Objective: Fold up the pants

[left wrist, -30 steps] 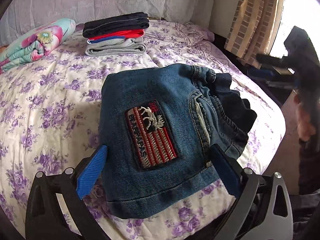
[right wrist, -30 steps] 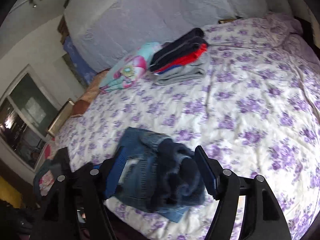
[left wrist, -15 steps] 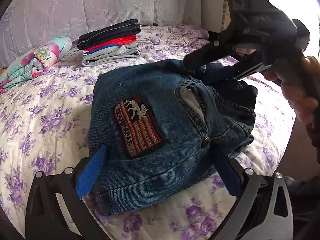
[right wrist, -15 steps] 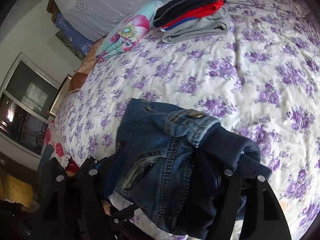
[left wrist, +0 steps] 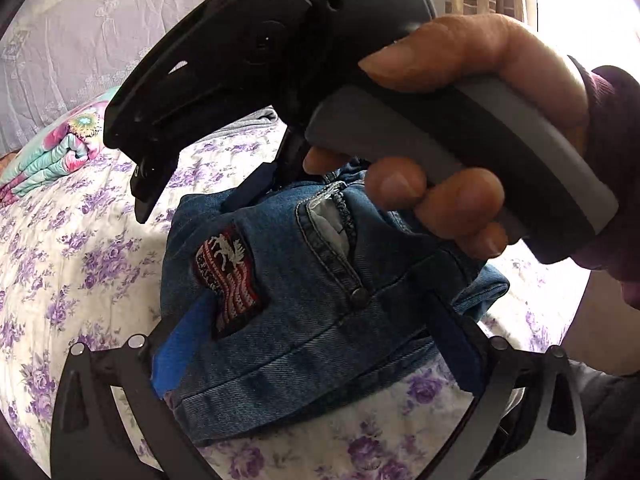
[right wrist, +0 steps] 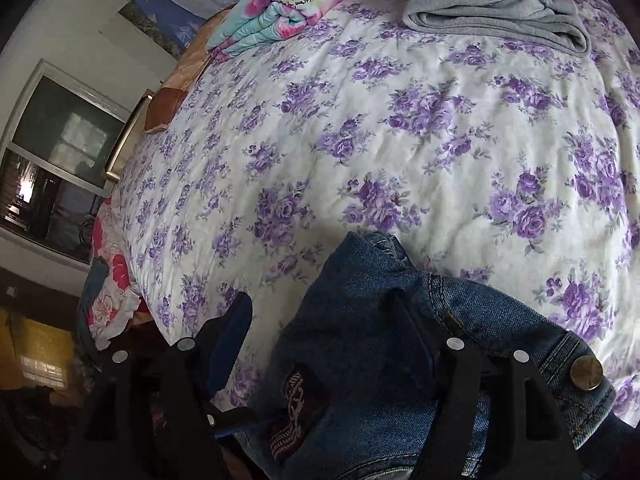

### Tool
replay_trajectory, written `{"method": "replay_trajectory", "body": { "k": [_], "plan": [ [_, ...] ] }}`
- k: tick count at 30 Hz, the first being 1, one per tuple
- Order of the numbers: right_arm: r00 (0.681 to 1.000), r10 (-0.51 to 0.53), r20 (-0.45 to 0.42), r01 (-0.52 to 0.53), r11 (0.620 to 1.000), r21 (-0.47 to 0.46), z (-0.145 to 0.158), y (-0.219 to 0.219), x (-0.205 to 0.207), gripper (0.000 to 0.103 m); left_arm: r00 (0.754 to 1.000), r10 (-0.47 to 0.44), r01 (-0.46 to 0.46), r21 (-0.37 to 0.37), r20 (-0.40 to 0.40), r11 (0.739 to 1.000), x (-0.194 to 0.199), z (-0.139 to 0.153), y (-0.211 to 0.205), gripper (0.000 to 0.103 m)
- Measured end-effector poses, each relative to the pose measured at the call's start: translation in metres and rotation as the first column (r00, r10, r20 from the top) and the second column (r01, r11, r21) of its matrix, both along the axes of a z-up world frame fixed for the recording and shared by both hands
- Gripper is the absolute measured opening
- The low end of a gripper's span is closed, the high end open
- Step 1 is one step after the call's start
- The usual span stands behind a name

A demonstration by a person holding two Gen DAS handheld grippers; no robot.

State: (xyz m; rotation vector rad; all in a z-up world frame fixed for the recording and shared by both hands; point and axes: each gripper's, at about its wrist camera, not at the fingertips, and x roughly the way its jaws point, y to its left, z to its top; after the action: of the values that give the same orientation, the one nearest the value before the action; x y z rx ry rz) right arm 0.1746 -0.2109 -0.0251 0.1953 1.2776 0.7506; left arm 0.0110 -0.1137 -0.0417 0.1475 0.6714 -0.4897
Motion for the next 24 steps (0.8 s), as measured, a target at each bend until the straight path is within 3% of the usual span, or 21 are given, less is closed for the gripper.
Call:
{"method": "replay_trajectory", "body": {
  "k": [5, 8, 12, 14, 15, 17, 18, 19, 21, 24],
  "plan": [
    [0.999, -0.017, 0.032, 0.015, 0.998, 0.054, 0.019, -0.012, -0.006, 0.072, 1.000, 0.006, -0.006, 0.000, -0.009, 1.000, -0.001, 0.004, -0.001, 0.099],
    [0.989, -0.037, 0.144, 0.027, 0.997, 0.073, 0.056, -0.035, -0.029, 0.072, 1.000, 0.014, -0.014, -0.017, -0.023, 1.000, -0.001, 0.018, 0.004, 0.099],
    [0.946, -0.111, 0.306, 0.135, 0.989, -0.057, 0.088, -0.086, -0.072, 0.075, 0.999, 0.004, 0.001, -0.079, 0.054, 0.997, -0.017, 0.047, 0.016, 0.099],
    [0.929, -0.150, 0.339, 0.211, 0.966, -0.151, 0.079, -0.110, -0.085, 0.078, 0.999, -0.010, 0.013, -0.080, 0.036, 0.997, -0.014, 0.045, 0.015, 0.099],
    [0.934, -0.162, 0.318, 0.229, 0.956, -0.185, 0.065, -0.118, -0.086, 0.078, 1.000, -0.011, 0.011, -0.064, -0.011, 0.998, -0.004, 0.035, 0.011, 0.099],
    [0.964, -0.186, 0.191, 0.227, 0.948, -0.223, 0.016, -0.131, -0.077, 0.080, 0.991, 0.001, -0.006, -0.042, -0.133, 0.999, 0.020, 0.006, 0.006, 0.099],
    [0.967, -0.188, 0.171, 0.225, 0.947, -0.232, -0.004, -0.132, -0.076, 0.083, 0.996, 0.012, -0.014, -0.021, -0.093, 1.000, 0.019, 0.003, 0.002, 0.099],
    [0.959, -0.182, 0.215, 0.230, 0.946, -0.226, -0.011, -0.131, -0.078, 0.086, 0.998, 0.006, -0.007, -0.004, -0.059, 1.000, 0.014, 0.003, -0.001, 0.099],
    [0.950, -0.180, 0.256, 0.234, 0.952, -0.200, -0.004, -0.133, -0.086, 0.088, 0.997, 0.007, -0.007, 0.002, -0.077, 1.000, 0.014, 0.008, -0.001, 0.099],
    [0.935, -0.244, 0.259, 0.260, 0.965, -0.031, 0.027, -0.158, -0.102, 0.089, 0.991, -0.017, 0.002, -0.109, -0.134, 0.994, 0.018, 0.025, 0.025, 0.099]
  ]
}}
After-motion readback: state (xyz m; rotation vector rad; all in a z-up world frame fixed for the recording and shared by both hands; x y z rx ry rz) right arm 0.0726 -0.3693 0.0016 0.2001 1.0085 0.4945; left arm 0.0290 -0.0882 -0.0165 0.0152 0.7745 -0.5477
